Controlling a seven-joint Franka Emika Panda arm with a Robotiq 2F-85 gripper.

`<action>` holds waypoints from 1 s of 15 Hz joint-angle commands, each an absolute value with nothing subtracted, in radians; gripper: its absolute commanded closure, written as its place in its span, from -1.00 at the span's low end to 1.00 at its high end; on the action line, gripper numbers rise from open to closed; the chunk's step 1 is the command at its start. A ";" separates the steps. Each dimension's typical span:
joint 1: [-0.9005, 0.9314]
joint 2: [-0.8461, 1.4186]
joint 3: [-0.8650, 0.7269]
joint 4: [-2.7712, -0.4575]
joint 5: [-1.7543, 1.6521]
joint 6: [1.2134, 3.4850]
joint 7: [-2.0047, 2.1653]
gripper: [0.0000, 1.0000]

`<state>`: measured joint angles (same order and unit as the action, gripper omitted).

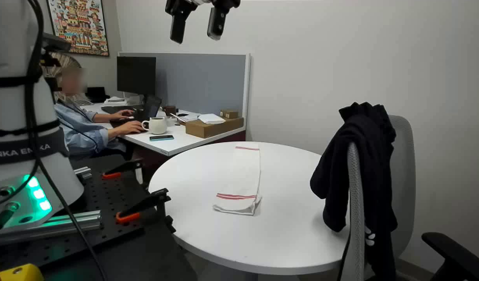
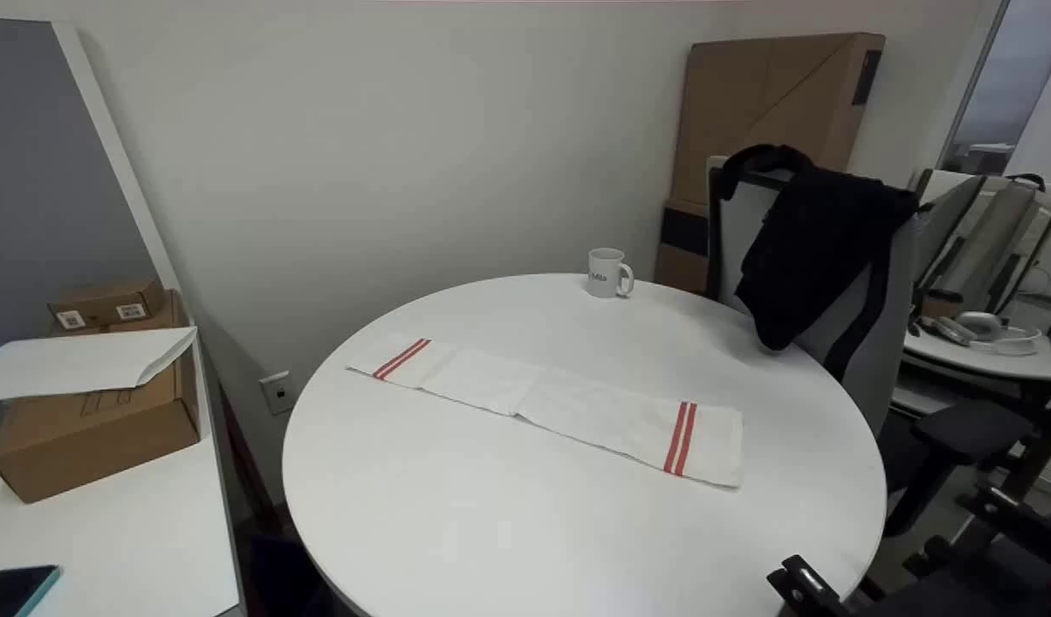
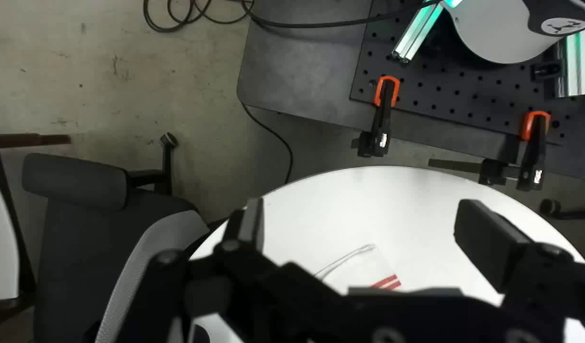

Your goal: Fold up the towel on the table.

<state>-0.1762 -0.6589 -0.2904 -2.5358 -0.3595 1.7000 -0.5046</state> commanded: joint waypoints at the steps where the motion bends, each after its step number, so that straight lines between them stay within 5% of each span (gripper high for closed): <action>1: -0.165 -0.660 -0.298 -2.533 -0.363 1.694 -0.500 -1.00; 9: -0.168 -0.660 -0.297 -2.535 -0.362 1.700 -0.489 -1.00; 15: -0.201 -0.591 -0.337 -2.590 -0.298 1.917 -0.304 -1.00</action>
